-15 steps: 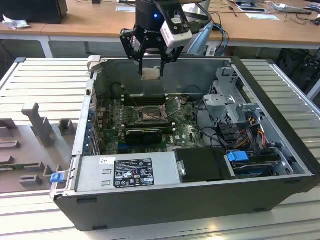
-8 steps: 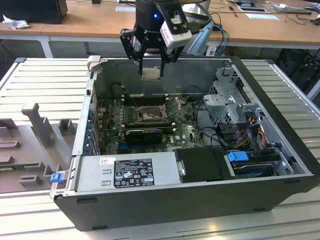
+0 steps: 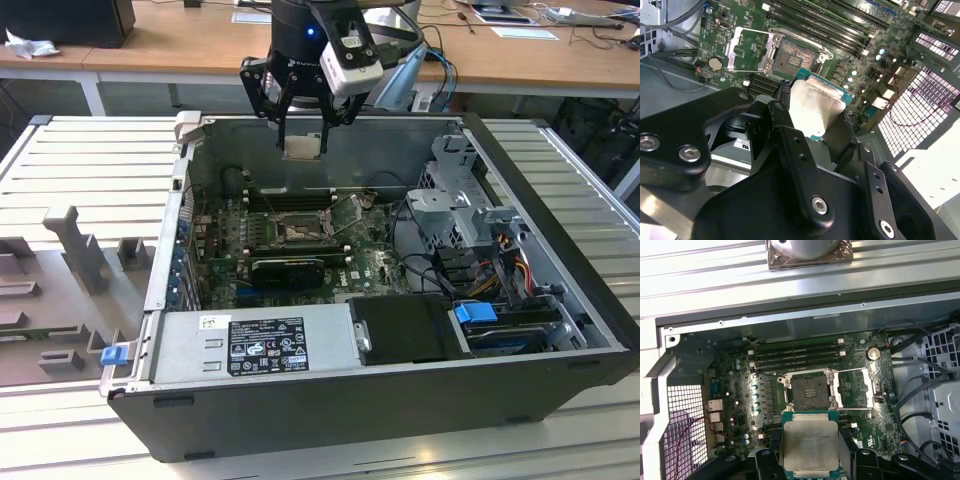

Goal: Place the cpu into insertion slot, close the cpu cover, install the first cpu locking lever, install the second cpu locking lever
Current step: 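Place the cpu into insertion slot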

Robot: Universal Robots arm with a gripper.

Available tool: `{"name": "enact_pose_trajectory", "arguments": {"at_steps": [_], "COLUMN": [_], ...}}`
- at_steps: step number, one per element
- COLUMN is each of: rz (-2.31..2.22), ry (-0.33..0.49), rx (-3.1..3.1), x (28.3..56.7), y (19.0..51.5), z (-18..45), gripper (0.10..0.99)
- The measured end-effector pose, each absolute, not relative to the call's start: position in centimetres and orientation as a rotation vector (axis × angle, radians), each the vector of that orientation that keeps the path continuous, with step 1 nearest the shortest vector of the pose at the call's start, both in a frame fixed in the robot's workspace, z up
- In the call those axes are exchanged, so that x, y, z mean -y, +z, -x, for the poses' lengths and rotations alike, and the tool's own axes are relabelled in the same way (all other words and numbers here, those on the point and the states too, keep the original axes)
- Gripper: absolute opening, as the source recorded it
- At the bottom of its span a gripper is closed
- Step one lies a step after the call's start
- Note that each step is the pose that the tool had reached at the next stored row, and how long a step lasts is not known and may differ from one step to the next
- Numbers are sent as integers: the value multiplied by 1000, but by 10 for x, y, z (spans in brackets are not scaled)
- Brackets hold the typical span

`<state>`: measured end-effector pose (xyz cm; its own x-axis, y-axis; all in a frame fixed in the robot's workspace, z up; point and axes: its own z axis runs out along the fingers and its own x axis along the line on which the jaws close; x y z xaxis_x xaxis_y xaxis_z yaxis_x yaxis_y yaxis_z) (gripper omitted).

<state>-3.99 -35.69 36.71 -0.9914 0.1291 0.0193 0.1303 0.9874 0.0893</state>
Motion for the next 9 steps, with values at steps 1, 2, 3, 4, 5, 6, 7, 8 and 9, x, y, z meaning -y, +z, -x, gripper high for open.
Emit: {"name": "enact_pose_trajectory", "arguments": {"at_steps": [1,2,3,4,5,6,7,8,9], "rz": [206,207,209,211,214,215,218,220,224], "ry": [-141,-141,-141,-141,-142,-142,-142,-142,-142], "rx": [3118,3118,3118,3118,3118,3118,3118,3118,3117], "x": [357,357,357,357,357,357,357,357,357], "y": [367,367,367,367,367,367,367,367,367], "z": [40,40,40,40,40,40,40,40,40], "gripper": [529,529,529,529,529,529,529,529,529]}}
